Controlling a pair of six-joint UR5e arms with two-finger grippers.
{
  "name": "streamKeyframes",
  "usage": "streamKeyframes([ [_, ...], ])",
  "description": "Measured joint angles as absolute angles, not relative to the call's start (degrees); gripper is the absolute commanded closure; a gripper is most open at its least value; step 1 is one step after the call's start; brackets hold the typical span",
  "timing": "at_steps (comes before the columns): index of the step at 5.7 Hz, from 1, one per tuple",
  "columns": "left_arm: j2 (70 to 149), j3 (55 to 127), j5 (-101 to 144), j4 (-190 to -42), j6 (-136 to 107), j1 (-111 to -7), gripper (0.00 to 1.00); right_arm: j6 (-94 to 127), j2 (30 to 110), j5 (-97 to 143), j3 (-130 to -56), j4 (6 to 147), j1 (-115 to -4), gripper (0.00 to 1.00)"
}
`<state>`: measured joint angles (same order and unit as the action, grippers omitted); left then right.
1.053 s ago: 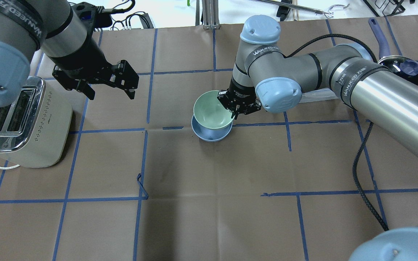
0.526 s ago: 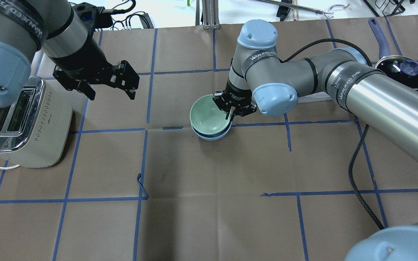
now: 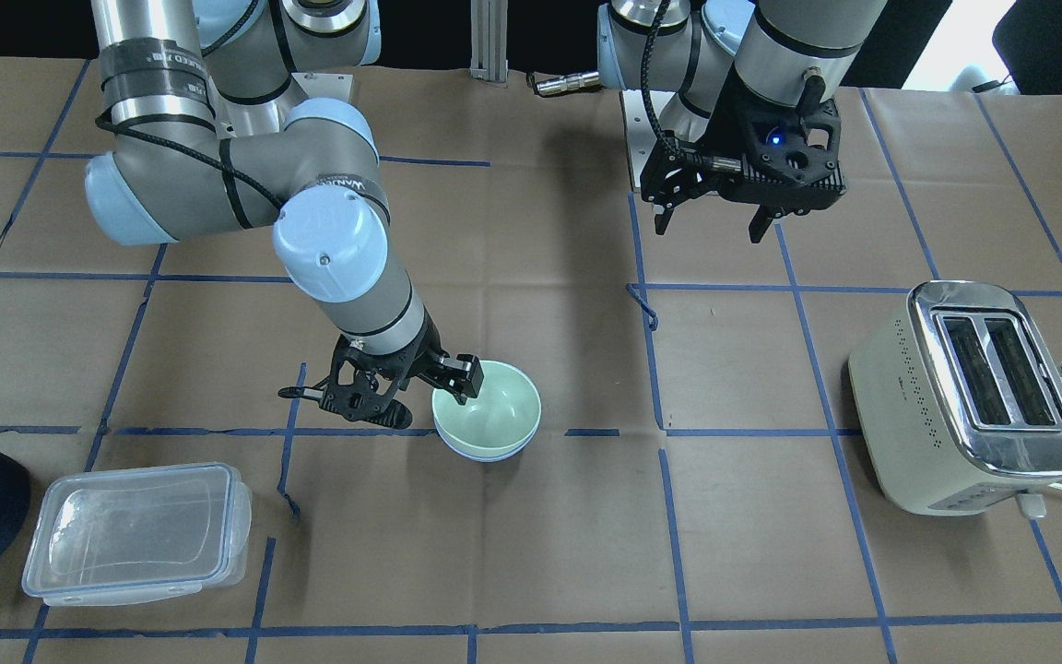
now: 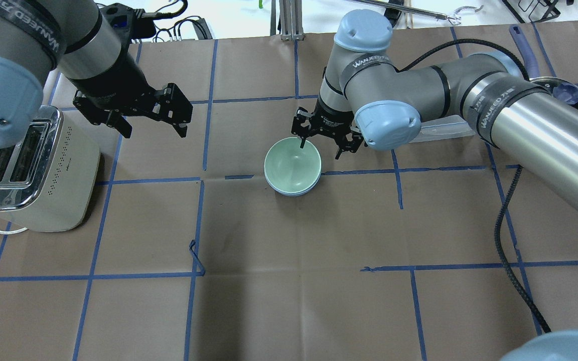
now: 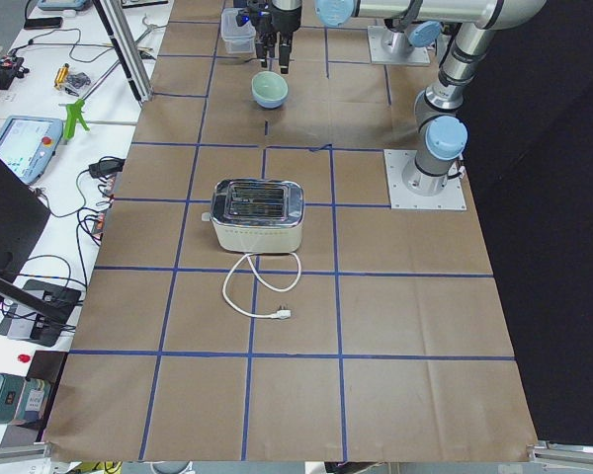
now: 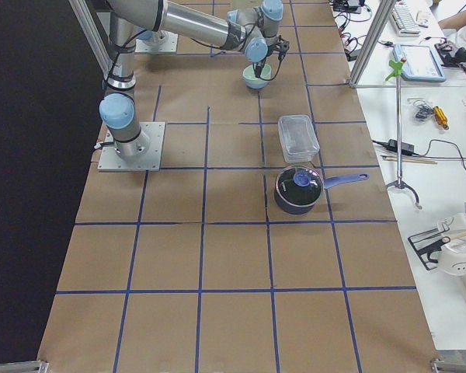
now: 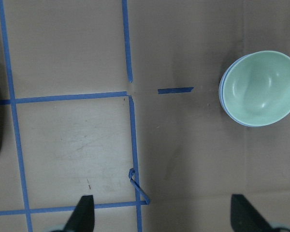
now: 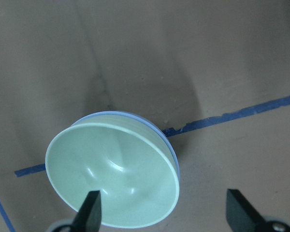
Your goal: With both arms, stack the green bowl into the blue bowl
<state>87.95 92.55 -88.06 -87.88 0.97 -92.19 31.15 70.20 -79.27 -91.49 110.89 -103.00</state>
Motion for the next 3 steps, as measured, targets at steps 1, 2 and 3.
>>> streamKeyframes([
  [1,88.1,92.6,-87.9,-87.9,1.0,-92.2,0.02,30.9,72.9,-79.7,-87.3,102.3,-102.4,0.0],
  [2,88.1,92.6,-87.8,-88.0,1.0,-92.1,0.02,29.6,76.0,-81.0,-84.9,95.5,-101.4,0.0],
  [3,88.1,92.6,-87.7,-88.7,1.0,-92.0,0.02,25.8,79.4,-83.8,-84.1,90.3,-99.6,0.0],
])
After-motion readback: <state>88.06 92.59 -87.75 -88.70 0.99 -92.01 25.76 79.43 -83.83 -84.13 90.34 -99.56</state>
